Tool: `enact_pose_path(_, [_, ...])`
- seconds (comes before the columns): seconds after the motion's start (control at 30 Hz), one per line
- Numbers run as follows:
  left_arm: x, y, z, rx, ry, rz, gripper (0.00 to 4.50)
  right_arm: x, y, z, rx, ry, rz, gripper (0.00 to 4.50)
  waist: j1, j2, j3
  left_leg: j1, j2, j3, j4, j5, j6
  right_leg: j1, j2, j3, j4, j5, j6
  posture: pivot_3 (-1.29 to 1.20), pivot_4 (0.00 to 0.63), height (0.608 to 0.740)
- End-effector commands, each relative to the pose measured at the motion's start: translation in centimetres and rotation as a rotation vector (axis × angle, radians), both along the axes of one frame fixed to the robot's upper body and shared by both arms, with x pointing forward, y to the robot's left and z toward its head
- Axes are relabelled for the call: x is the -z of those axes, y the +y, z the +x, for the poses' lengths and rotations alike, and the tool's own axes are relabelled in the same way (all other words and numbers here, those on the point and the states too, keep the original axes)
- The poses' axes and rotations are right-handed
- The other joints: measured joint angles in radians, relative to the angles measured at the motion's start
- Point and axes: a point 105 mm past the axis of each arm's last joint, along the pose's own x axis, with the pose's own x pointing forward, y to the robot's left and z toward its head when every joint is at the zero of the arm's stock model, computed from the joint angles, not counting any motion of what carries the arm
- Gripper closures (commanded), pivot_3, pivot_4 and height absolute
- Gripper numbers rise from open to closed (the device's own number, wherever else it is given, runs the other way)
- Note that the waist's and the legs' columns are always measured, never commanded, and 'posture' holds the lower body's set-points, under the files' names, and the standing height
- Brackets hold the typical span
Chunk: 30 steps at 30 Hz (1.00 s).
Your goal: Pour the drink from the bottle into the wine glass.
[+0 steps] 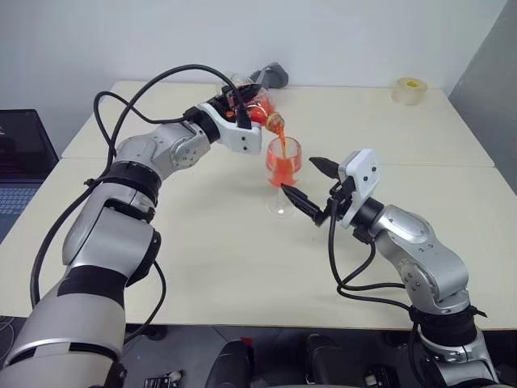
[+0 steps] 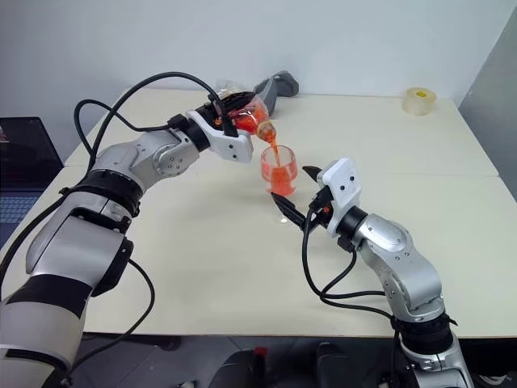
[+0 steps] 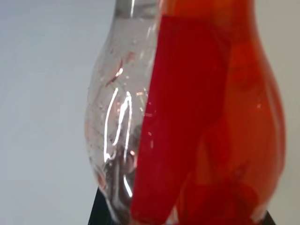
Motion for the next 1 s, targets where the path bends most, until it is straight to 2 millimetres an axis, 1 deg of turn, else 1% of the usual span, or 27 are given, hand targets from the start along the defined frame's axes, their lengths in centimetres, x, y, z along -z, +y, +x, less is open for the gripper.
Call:
enact_pose_path(0.03, [-2.44, 0.18, -0.21, -0.002, -0.072, -0.014, 3.60, -1.28, 0.19, -0.70, -0.025, -0.051, 0.020, 0.00, 0.000, 0.000, 0.000, 0.000, 0.000, 0.000, 0.000, 0.000, 0.000, 0.000, 0.000, 0.000, 0.000, 0.000, 0.000, 0.00, 0.150, 0.740])
enact_pose_path(0.67, [-2.18, 0.50, 0.01, -0.020, -0.064, -0.017, 3.60, -1.16, 0.29, -0.78, -0.030, -0.049, 0.019, 0.00, 0.000, 0.000, 0.000, 0.000, 0.000, 0.000, 0.000, 0.000, 0.000, 0.000, 0.000, 0.000, 0.000, 0.000, 0.000, 0.00, 0.150, 0.740])
enact_pose_path(0.8, [-2.06, 0.40, 0.08, -0.017, -0.036, -0.048, 3.60, -1.17, 0.33, -0.80, -0.032, -0.050, 0.019, 0.00, 0.000, 0.000, 0.000, 0.000, 0.000, 0.000, 0.000, 0.000, 0.000, 0.000, 0.000, 0.000, 0.000, 0.000, 0.000, 0.00, 0.150, 0.740])
enact_pose_path(1.0, [-1.78, -0.26, -0.01, 0.017, 0.047, -0.123, 3.60, -1.21, 0.39, -0.78, -0.036, -0.050, 0.023, 0.00, 0.000, 0.000, 0.000, 0.000, 0.000, 0.000, 0.000, 0.000, 0.000, 0.000, 0.000, 0.000, 0.000, 0.000, 0.000, 0.00, 0.150, 0.740])
